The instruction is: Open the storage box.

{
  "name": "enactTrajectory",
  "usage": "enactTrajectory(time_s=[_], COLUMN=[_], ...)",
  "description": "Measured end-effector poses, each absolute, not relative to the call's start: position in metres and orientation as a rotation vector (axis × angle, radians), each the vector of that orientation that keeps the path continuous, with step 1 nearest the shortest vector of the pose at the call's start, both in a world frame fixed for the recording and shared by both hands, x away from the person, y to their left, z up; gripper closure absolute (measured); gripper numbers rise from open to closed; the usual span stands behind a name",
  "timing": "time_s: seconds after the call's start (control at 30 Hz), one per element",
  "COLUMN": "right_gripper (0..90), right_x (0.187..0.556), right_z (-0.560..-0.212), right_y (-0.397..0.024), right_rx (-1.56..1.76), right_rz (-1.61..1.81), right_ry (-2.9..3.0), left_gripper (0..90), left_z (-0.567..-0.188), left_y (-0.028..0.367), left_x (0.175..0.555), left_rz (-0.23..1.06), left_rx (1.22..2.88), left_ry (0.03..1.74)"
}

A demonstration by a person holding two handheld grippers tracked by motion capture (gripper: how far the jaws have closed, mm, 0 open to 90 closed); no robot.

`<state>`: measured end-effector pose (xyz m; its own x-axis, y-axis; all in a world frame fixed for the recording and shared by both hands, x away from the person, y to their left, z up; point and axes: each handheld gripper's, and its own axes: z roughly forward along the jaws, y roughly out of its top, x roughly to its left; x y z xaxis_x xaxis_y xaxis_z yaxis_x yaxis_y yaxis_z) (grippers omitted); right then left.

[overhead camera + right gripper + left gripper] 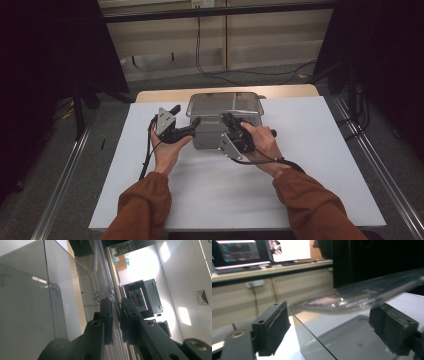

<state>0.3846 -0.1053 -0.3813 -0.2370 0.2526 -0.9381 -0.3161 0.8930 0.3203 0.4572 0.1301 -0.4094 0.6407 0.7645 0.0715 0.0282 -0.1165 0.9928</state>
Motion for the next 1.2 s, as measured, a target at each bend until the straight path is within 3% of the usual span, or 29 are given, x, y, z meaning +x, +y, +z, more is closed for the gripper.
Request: enactTrajectory(time_s=[0.17, 0.5, 0.6, 0.87, 1.03, 1.13, 1.2], right_gripper=[80.1, 79.1, 78.0, 76.3, 69.7, 58.9, 58.9], right_x=[0.384, 0.383, 0.384, 0.383, 0.386, 0.388, 0.388], right_z=[-0.383, -0.386, -0.386, -0.39, -0.387, -0.387, -0.388], right_y=[-0.106, -0.105, -0.107, -0.109, -0.116, -0.125, -0.127], right_rx=[-0.044, -0.035, -0.006, 0.007, 0.066, 0.145, 0.163], right_rz=[0.537, 0.551, 0.586, 0.608, 0.667, 0.737, 0.751], right_ry=[1.733, 1.739, 1.739, 1.759, 1.785, 1.806, 1.807], left_gripper=[32.7, 41.2, 47.3, 49.7, 49.6, 49.7, 49.8], left_z=[-0.412, -0.411, -0.413, -0.414, -0.413, -0.413, -0.413], left_y=[0.127, 0.131, 0.128, 0.128, 0.129, 0.129, 0.129], left_x=[0.456, 0.459, 0.459, 0.46, 0.46, 0.46, 0.46], left_rz=[0.766, 0.793, 0.8, 0.8, 0.787, 0.788, 0.786], left_rx=[1.603, 1.587, 1.597, 1.61, 1.609, 1.609, 1.608], left_ry=[0.626, 0.603, 0.584, 0.577, 0.581, 0.582, 0.584])
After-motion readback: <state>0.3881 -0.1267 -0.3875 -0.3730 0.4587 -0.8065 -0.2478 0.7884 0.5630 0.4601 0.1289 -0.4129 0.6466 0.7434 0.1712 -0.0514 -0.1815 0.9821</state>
